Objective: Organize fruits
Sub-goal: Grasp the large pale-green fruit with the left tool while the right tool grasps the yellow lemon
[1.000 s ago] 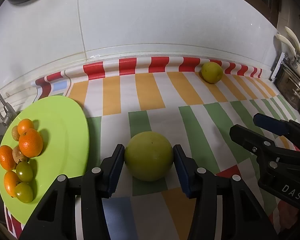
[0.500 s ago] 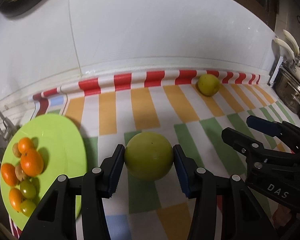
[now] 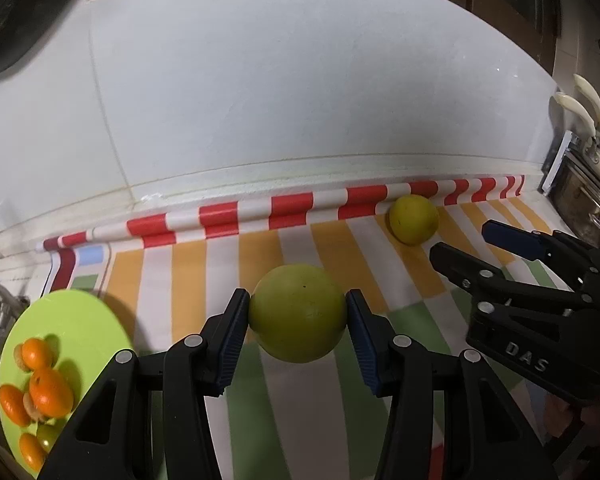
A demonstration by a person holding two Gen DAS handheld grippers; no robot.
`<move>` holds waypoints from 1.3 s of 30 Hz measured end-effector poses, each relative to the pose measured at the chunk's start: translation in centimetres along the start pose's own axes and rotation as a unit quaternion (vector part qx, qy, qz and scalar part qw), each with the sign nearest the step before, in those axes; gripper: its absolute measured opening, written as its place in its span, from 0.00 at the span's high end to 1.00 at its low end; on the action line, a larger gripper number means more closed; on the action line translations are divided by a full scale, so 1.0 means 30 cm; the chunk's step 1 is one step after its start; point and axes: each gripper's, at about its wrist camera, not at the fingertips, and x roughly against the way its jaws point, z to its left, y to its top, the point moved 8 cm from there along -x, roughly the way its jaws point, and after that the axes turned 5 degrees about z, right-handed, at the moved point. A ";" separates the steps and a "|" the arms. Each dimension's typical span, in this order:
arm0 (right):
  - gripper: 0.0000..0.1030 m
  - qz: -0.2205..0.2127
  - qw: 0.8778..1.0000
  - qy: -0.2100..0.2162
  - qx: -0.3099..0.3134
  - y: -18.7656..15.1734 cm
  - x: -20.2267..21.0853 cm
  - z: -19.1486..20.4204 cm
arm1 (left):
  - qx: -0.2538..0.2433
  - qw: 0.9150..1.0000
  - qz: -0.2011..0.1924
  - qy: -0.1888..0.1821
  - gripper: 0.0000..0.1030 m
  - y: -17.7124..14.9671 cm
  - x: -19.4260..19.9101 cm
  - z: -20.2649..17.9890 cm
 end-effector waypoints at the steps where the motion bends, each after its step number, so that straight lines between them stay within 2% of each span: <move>1: 0.40 0.003 1.000 -0.002 -0.002 0.009 -0.017 -0.011 | -0.001 1.000 0.000 -0.001 0.53 0.011 -0.009 -0.006; 15: 0.40 0.032 0.999 0.005 -0.015 0.086 -0.188 -0.090 | -0.002 1.000 0.004 0.004 0.53 0.090 -0.117 -0.020; 22: 0.40 0.042 0.999 0.013 -0.004 0.103 -0.232 -0.075 | 0.000 1.000 0.002 0.010 0.53 0.102 -0.130 0.005; 25: 0.43 0.044 0.999 0.011 0.001 0.112 -0.252 -0.068 | 0.001 1.000 0.004 0.012 0.53 0.100 -0.134 0.014; 28: 0.50 0.041 0.999 -0.002 0.005 0.119 -0.264 -0.069 | 0.002 1.000 0.005 0.015 0.53 0.101 -0.137 0.014; 39: 0.51 0.037 0.999 0.013 -0.012 0.102 -0.226 -0.068 | -0.002 1.000 0.004 0.013 0.53 0.088 -0.108 0.003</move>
